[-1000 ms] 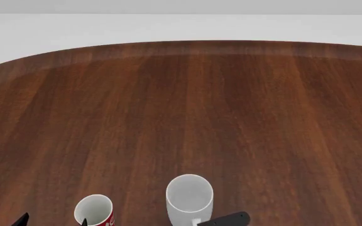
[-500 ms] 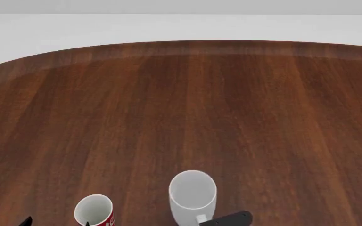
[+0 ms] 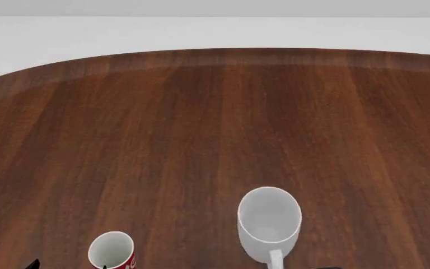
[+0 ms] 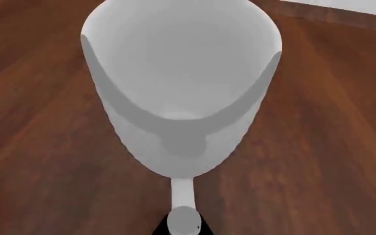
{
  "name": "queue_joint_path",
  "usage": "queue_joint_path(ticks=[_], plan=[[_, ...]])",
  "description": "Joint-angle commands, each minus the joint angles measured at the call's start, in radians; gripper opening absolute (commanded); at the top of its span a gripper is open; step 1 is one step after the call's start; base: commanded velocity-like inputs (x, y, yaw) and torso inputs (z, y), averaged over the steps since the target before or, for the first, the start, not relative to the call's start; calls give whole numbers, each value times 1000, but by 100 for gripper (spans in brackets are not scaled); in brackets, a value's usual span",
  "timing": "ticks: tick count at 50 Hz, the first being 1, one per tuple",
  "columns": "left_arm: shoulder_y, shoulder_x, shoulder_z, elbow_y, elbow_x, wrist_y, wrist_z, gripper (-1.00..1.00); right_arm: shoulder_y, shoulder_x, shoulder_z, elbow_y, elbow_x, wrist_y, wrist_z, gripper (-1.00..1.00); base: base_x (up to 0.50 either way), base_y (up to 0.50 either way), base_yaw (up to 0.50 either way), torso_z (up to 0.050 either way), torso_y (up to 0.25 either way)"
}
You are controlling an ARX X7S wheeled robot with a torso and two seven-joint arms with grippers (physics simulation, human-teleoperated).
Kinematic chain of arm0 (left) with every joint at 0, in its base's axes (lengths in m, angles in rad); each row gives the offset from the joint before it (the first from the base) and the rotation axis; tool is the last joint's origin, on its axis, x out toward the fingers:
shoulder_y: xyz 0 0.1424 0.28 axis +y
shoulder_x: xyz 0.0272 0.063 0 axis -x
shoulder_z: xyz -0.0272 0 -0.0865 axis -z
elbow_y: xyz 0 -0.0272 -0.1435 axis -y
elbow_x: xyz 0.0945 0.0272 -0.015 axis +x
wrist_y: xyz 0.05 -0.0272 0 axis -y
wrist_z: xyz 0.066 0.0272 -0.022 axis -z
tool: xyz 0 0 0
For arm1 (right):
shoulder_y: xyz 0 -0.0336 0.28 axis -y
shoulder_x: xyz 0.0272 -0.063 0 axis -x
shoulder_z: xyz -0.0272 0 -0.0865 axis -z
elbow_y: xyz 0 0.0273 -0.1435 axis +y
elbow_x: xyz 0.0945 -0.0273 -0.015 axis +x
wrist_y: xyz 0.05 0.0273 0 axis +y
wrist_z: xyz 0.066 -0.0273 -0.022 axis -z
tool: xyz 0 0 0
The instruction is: Put the white mug on the plate.
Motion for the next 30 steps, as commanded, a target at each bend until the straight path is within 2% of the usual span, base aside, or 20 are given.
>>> queue_joint_path(ticks=[1,20,30], plan=[[-16,-2,6,-16,-4,-5,1,100,-209,79,81,-447,19,124,121,-100,0,0,0,0,0],[-38,-12,12,-45,-7,-2,8,100,-448,90,182,-785,26,92,269,-100,0,0,0,0,1],[-40,-16,16,-68,-15,4,17,100,-531,80,206,-834,-10,62,338,-100,0,0,0,0,0]])
